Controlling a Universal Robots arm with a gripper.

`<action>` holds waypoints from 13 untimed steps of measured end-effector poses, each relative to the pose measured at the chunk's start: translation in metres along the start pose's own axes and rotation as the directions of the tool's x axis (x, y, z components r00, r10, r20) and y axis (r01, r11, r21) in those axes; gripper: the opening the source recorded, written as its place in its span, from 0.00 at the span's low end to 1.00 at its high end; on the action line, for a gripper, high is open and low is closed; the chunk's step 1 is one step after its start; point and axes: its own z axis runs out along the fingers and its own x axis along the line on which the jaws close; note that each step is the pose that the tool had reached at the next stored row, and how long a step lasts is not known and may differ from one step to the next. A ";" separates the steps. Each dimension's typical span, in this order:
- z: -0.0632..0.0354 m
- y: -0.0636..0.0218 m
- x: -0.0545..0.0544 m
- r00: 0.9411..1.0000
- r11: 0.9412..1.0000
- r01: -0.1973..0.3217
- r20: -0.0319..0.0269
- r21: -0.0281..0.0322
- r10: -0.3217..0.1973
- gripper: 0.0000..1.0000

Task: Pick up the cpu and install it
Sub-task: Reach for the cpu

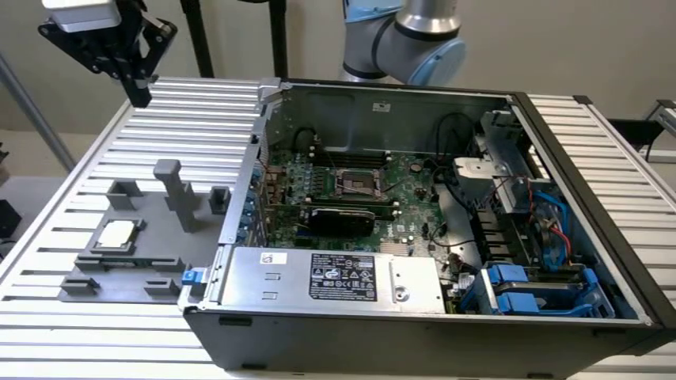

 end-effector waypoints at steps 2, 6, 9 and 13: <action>0.0019 -0.0011 0.009 1.000 1.000 0.000 0.000 0.001 0.000 0.11; 0.0069 -0.0037 0.027 1.000 1.000 0.000 0.000 0.002 0.000 0.11; 0.0113 -0.0058 0.041 1.000 1.000 0.000 0.000 0.002 0.000 0.11; 0.0170 -0.0085 0.059 1.000 1.000 0.000 0.000 0.002 0.000 0.11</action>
